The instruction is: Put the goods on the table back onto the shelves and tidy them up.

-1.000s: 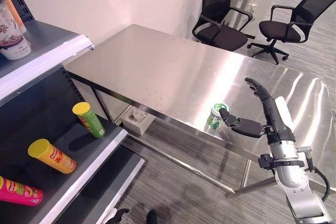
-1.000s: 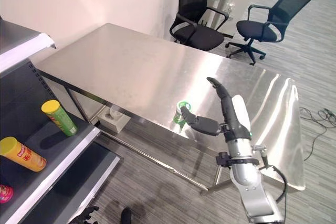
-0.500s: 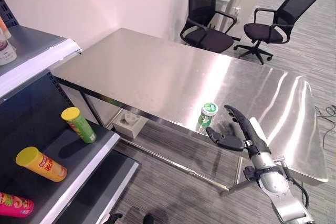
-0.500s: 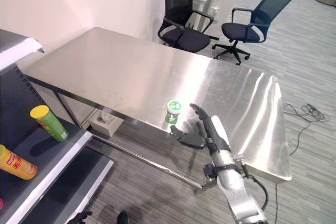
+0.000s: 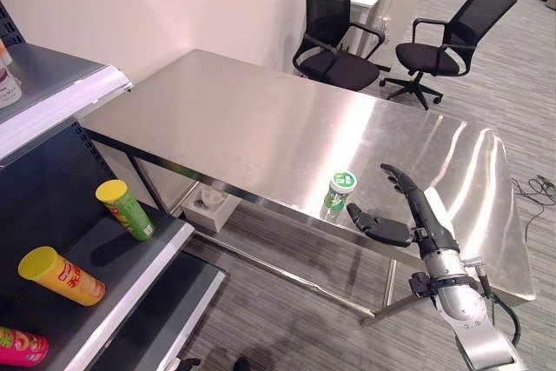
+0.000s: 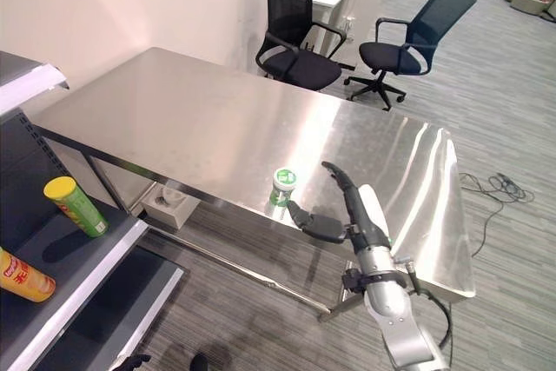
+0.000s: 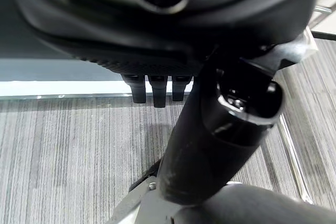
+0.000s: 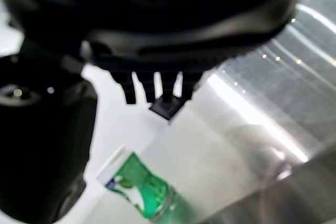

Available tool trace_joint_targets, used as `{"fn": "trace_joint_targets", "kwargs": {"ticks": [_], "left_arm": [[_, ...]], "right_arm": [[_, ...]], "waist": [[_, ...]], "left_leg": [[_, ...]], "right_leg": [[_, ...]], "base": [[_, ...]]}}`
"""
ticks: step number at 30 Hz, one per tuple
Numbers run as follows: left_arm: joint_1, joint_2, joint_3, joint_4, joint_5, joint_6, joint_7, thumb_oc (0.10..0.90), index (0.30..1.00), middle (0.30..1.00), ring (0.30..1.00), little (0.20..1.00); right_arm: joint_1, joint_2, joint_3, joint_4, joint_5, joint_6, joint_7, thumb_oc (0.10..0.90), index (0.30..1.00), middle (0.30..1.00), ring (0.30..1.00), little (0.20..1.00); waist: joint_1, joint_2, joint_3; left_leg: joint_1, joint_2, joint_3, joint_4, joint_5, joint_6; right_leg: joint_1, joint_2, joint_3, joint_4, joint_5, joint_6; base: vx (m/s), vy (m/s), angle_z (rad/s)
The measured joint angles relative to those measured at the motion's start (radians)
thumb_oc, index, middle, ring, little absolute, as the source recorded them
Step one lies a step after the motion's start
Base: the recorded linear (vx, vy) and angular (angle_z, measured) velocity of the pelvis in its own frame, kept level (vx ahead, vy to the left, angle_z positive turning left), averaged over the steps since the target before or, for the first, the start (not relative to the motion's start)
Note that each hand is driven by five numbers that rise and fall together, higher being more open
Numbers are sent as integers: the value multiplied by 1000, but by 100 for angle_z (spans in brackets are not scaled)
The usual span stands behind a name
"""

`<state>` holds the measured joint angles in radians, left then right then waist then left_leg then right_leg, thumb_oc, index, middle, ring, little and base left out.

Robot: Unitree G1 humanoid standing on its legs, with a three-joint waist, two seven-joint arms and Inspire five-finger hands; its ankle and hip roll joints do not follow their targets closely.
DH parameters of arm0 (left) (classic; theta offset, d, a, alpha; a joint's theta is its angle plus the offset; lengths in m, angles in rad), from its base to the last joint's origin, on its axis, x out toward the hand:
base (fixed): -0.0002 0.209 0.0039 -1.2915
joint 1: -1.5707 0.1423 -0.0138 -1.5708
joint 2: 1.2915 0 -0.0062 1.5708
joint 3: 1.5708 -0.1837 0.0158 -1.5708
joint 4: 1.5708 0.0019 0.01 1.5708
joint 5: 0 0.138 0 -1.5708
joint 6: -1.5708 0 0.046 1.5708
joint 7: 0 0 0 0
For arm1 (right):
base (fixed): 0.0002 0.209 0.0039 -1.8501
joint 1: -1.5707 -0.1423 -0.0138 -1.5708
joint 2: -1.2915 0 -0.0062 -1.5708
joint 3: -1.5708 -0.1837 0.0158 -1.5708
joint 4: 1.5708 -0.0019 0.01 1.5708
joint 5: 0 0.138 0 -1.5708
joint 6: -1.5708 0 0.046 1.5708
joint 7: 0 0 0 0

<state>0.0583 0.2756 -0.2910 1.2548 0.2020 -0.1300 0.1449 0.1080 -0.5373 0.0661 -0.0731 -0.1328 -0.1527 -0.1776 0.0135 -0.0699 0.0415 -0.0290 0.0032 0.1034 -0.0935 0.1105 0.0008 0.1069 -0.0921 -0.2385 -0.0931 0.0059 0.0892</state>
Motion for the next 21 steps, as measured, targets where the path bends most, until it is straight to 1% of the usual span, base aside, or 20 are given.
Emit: {"fn": "trace_joint_targets", "kwargs": {"ticks": [6,12,18,21], "left_arm": [[3,3,-22,0,5,0,0,800,900,900,900,900],[0,1,-22,-1,5,0,0,800,900,900,900,900],[0,1,-23,-1,4,0,0,800,900,900,900,900],[-2,1,-23,-1,4,0,0,800,900,900,900,900]], "right_arm": [[-46,0,13,45,-15,2,-5,800,900,900,900,900],[-89,0,40,68,-15,9,-27,800,900,900,900,900],[-118,0,55,71,-15,9,-41,800,900,900,900,900],[-152,0,57,126,-14,9,-46,800,900,900,900,900]], "waist": [[5,0,-10],[29,-3,-19],[33,-3,-20],[35,-4,-20]], "left_leg": [[0,0,-3,-2,0,0],[0,0,-10,-2,1,-1],[-7,-3,-29,0,4,-3],[-9,-2,-34,0,7,-5]], "right_leg": [[2,0,-3,0,0,0],[4,1,-8,0,0,0],[5,1,-28,0,0,0],[6,3,-33,0,0,0]], "base": [[0,0,0],[4,1,1],[18,3,9],[9,1,6]]}}
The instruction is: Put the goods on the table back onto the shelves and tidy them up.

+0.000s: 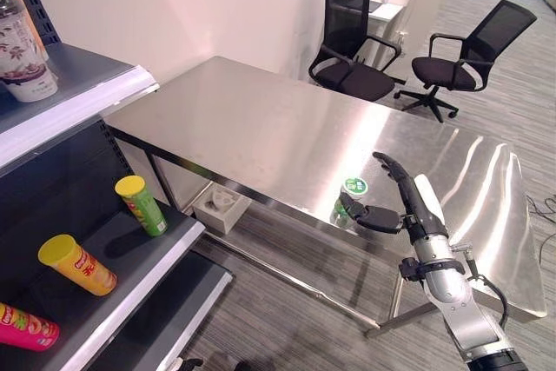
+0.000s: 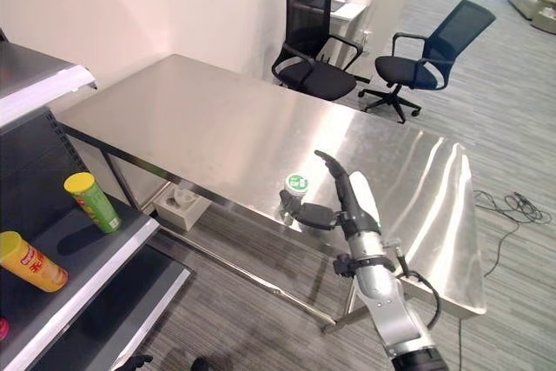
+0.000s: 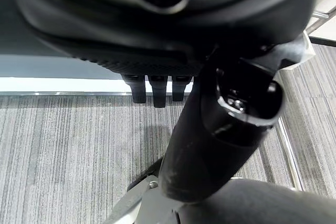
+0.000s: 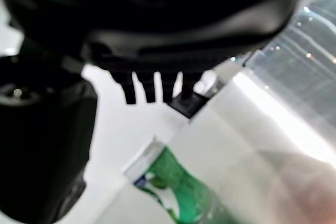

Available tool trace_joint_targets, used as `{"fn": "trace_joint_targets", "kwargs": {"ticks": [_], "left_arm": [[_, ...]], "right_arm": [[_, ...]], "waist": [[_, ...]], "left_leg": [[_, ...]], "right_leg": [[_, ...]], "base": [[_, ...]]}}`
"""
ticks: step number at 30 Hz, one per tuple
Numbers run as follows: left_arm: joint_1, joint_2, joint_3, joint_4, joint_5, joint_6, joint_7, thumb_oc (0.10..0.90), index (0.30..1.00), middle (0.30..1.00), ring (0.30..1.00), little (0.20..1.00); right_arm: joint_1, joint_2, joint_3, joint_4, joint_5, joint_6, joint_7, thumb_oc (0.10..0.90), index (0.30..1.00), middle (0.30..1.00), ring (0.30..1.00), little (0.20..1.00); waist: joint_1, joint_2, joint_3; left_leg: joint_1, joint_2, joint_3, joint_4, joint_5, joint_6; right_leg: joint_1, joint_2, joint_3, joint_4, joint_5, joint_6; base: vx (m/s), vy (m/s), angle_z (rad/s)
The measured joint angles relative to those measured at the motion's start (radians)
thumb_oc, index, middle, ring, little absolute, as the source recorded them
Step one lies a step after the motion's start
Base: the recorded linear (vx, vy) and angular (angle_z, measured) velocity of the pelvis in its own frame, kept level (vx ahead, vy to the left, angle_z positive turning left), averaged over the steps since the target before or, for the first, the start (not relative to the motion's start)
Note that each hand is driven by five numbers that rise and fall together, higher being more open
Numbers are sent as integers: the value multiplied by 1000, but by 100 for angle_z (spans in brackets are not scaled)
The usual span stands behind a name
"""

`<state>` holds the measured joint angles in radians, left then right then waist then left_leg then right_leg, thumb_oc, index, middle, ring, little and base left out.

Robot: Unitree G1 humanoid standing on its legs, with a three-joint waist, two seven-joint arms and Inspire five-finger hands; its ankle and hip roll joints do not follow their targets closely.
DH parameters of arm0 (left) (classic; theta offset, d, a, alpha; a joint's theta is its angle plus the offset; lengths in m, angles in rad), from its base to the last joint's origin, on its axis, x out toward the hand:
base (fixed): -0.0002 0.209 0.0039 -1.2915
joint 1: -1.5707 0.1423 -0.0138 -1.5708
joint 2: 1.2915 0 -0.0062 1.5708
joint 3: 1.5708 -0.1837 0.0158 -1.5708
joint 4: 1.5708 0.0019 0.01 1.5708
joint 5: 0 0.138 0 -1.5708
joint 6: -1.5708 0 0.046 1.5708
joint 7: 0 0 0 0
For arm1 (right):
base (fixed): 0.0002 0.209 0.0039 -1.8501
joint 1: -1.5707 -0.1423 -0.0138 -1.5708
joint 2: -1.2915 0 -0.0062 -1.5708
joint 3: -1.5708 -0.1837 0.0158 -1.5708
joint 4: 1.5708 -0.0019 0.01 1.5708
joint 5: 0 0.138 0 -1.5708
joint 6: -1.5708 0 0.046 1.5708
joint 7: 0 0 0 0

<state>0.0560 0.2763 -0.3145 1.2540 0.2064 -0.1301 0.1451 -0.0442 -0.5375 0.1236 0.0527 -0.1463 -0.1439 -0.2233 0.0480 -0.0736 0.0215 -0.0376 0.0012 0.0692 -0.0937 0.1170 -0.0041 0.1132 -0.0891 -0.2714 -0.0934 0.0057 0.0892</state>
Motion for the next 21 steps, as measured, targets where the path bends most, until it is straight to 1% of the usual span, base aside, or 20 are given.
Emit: {"fn": "trace_joint_targets", "kwargs": {"ticks": [4,9,14,21], "left_arm": [[-3,0,0,-1,-1,0,0,800,900,900,900,900],[-9,0,-26,-1,-5,0,2,800,900,900,900,900],[-13,-1,-28,-1,-7,0,2,800,900,900,900,900],[-17,-1,-35,0,-7,1,2,800,900,900,900,900]], "right_arm": [[-8,0,7,30,3,1,0,800,900,900,900,900],[-9,0,29,73,6,8,-1,800,900,900,900,900],[-11,1,39,103,37,13,-1,800,900,900,900,900],[-23,1,58,140,49,22,-1,800,900,900,900,900]], "waist": [[4,0,0],[23,3,-1],[25,4,-1],[26,6,0]], "left_leg": [[0,0,-1,0,0,0],[0,-1,-4,1,1,0],[-1,-1,-11,-1,2,-1],[-5,-3,-22,-2,4,-3]], "right_leg": [[0,0,0,0,0,0],[1,0,-3,0,0,0],[3,1,-11,0,0,0],[6,1,-24,-1,-2,0]], "base": [[2,1,1],[0,0,0],[11,5,4],[12,6,5]]}}
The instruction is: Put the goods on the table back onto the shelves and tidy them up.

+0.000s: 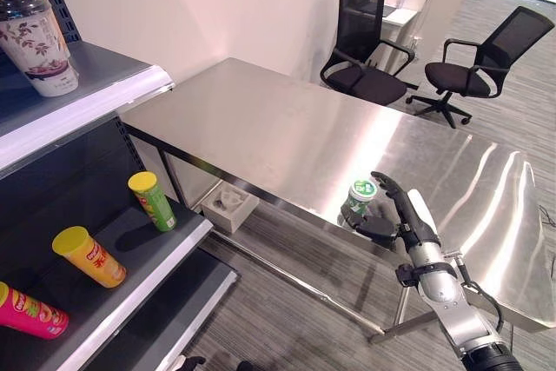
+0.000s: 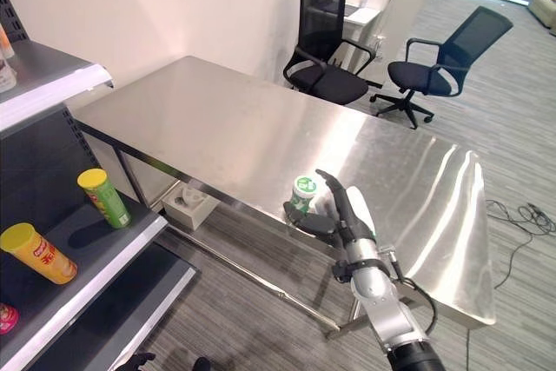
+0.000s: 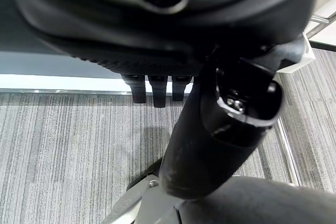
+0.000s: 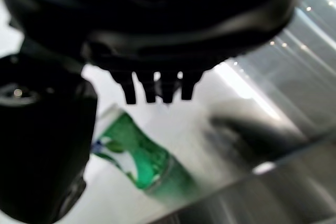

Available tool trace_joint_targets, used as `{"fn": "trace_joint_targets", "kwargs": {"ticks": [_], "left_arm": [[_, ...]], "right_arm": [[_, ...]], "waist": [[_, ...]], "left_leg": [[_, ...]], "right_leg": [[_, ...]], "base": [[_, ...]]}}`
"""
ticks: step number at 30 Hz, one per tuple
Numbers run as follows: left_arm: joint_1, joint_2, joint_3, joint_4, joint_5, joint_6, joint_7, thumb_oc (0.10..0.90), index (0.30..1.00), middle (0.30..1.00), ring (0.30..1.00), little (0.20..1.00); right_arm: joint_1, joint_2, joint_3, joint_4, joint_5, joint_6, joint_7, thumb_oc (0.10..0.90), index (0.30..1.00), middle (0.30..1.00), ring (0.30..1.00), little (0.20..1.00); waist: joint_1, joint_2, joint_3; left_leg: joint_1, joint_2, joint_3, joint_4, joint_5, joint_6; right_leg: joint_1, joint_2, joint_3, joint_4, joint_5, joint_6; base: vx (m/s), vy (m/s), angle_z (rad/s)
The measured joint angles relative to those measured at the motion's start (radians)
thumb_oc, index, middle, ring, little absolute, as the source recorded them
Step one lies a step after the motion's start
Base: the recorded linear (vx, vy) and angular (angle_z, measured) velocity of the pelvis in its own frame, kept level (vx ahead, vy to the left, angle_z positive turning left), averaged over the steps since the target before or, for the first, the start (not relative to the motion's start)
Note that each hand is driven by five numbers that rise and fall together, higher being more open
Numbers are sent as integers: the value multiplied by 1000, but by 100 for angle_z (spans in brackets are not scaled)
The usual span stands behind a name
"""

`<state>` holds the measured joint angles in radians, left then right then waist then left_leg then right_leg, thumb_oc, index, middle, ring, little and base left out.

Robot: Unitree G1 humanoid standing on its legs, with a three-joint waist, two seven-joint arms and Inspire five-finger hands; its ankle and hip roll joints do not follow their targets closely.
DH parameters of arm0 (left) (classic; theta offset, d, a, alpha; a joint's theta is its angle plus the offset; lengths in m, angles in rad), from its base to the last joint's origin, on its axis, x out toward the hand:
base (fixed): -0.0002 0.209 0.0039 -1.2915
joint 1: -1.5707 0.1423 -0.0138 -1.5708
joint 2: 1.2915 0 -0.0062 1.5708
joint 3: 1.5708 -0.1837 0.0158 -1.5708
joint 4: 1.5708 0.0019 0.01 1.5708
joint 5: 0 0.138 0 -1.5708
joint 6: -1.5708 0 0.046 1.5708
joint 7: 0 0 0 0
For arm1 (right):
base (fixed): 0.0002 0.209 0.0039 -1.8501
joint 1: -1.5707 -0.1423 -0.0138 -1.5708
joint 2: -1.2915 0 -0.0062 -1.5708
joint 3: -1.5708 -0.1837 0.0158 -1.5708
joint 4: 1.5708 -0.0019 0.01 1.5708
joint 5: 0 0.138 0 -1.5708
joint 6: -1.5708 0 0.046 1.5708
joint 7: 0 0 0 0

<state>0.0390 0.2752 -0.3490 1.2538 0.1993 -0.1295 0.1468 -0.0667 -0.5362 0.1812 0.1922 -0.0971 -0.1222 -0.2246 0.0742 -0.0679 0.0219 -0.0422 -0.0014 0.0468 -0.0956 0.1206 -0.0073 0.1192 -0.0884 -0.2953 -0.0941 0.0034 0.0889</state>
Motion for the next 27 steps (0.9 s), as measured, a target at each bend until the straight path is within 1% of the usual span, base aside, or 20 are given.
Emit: {"fn": "trace_joint_targets", "kwargs": {"ticks": [9,12,16,24,25,26,27], "left_arm": [[-2,-4,-2,-7,0,0,0,800,900,900,900,900],[-1,-4,-2,-7,0,0,0,800,900,900,900,900],[-2,-3,-4,-7,-1,0,1,800,900,900,900,900],[-3,-6,-4,-7,-2,0,1,800,900,900,900,900],[-3,-7,-4,-8,-2,0,1,800,900,900,900,900],[-3,-8,-5,-8,-2,0,1,800,900,900,900,900],[-3,-8,-4,-8,-2,0,1,800,900,900,900,900]], "right_arm": [[-23,8,8,1,22,0,-21,800,900,900,900,900],[-34,9,8,2,25,0,-24,800,900,900,900,900],[-72,10,11,56,25,3,-39,800,900,900,900,900],[-73,10,11,76,25,5,-45,800,900,900,900,900],[-73,10,11,76,25,5,-45,769,853,853,853,853],[-73,10,11,76,26,5,-45,764,846,846,846,846],[-73,10,11,77,26,5,-45,750,825,825,825,825]], "waist": [[22,3,1],[24,3,1],[24,3,1],[24,8,5],[24,9,7],[23,10,8],[24,10,8]], "left_leg": [[-1,0,-4,1,1,1],[-2,0,-5,1,1,1],[-2,0,-6,0,2,0],[-7,-1,-19,0,3,-1],[-7,-2,-23,0,4,-2],[-7,-3,-28,0,4,-2],[-7,-2,-29,0,4,-2]], "right_leg": [[0,1,-4,0,-2,-2],[1,1,-5,0,-3,-2],[1,2,-6,-2,-3,-2],[2,2,-19,-6,-6,-2],[3,2,-24,-6,-6,-2],[5,2,-28,-6,-8,-4],[6,3,-29,-6,-9,-5]], "base": [[0,0,0],[0,0,0],[0,0,0],[13,9,4],[13,14,12],[12,17,11],[5,10,8]]}}
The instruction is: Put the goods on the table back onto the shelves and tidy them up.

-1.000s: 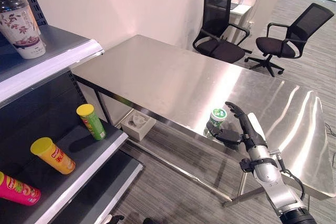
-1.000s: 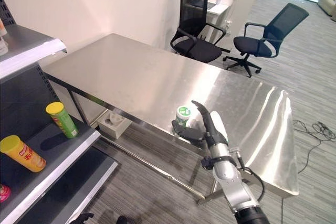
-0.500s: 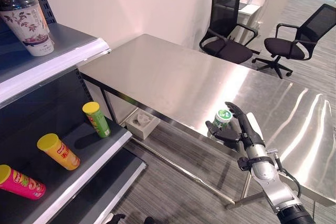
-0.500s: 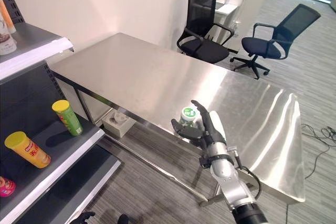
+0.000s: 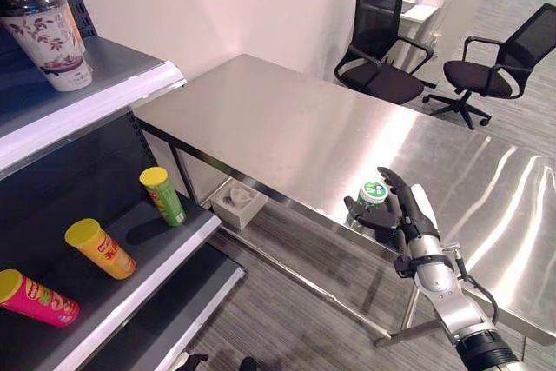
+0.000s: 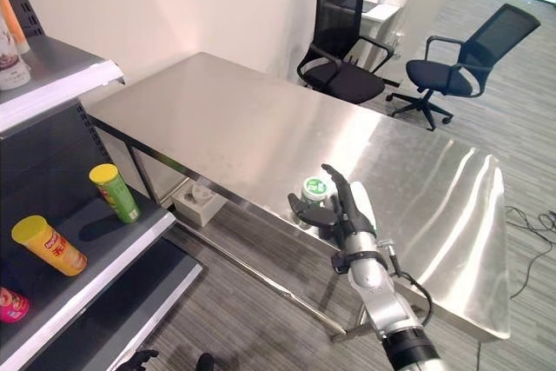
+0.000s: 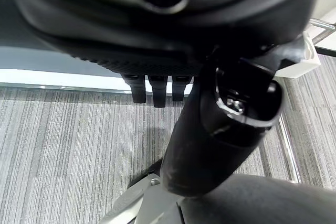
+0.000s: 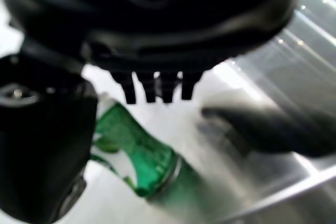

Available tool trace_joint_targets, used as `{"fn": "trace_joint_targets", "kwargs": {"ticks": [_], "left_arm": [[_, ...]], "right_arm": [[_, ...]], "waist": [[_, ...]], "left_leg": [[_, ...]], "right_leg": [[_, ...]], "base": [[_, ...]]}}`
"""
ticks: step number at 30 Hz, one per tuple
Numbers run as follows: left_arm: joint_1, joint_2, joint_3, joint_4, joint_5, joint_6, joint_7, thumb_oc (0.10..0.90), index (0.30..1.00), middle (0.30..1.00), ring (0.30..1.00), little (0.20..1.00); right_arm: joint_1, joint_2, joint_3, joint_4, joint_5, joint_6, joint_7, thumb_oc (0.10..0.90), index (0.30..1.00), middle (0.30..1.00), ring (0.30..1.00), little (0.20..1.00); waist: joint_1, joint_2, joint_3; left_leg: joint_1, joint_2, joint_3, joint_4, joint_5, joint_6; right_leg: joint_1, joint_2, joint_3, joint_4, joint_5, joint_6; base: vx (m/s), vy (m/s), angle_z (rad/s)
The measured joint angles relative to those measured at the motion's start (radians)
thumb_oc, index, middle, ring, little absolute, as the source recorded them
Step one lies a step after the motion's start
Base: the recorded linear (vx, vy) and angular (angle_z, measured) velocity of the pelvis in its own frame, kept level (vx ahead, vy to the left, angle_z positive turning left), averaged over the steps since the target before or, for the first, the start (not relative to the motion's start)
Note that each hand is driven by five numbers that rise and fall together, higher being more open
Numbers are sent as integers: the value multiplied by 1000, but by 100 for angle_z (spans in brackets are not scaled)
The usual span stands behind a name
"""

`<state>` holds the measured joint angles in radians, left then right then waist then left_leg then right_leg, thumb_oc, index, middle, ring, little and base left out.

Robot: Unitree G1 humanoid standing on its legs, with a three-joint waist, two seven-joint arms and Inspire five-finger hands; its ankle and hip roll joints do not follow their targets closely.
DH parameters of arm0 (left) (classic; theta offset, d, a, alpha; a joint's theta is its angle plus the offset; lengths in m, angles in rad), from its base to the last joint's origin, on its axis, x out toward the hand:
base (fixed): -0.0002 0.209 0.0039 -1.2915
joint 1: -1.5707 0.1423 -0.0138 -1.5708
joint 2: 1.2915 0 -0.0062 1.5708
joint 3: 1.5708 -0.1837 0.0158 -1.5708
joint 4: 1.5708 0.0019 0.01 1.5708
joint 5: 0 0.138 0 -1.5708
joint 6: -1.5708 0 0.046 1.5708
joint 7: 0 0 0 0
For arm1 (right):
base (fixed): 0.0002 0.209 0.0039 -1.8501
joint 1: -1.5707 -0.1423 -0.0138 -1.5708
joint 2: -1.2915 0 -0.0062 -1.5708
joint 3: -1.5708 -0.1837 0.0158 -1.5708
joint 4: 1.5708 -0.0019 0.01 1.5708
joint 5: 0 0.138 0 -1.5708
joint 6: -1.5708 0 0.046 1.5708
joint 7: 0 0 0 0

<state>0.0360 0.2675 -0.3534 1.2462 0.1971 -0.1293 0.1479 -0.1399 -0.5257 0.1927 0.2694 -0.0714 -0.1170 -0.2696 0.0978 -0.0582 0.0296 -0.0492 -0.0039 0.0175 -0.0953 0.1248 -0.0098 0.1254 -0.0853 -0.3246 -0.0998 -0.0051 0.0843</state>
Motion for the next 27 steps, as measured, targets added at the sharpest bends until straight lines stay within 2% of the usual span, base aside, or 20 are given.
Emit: {"fn": "trace_joint_targets", "kwargs": {"ticks": [4,7,8,9,22,27], "left_arm": [[1,1,0,0,-1,0,0,800,900,900,900,900],[1,3,0,0,-1,0,-1,800,900,900,900,900],[1,4,0,0,-1,0,-1,800,900,900,900,900],[1,4,0,-1,-1,0,-1,800,900,900,900,900],[-1,4,4,-1,-20,-1,1,800,900,900,900,900],[-1,5,2,-5,-18,-1,5,800,900,900,900,900]], "right_arm": [[-5,0,8,1,4,0,-1,689,733,733,733,733],[-25,0,11,4,13,0,-3,538,507,507,507,507],[-32,0,16,8,13,0,-3,505,458,458,458,458],[-42,0,17,12,13,0,-5,400,300,300,300,300],[-74,5,37,42,5,1,-20,400,300,300,300,300],[-74,4,36,41,-42,1,-30,400,300,300,300,300]], "waist": [[4,0,0],[2,-1,1],[2,-2,2],[2,-3,2],[22,-9,9],[24,-10,10]], "left_leg": [[-1,2,-2,0,1,-2],[-1,5,-2,0,2,-3],[-1,5,-2,0,2,-3],[-1,5,-3,0,2,-4],[-4,4,-10,0,3,-5],[-7,3,-15,0,4,-6]], "right_leg": [[0,3,-1,0,-1,-2],[0,5,-1,0,-2,-2],[1,6,-1,0,-2,-3],[1,6,-1,0,-2,-3],[1,6,-9,0,-2,-3],[1,7,-15,0,-4,-4]], "base": [[2,3,1],[0,0,0],[0,0,0],[0,0,0],[4,4,1],[5,4,2]]}}
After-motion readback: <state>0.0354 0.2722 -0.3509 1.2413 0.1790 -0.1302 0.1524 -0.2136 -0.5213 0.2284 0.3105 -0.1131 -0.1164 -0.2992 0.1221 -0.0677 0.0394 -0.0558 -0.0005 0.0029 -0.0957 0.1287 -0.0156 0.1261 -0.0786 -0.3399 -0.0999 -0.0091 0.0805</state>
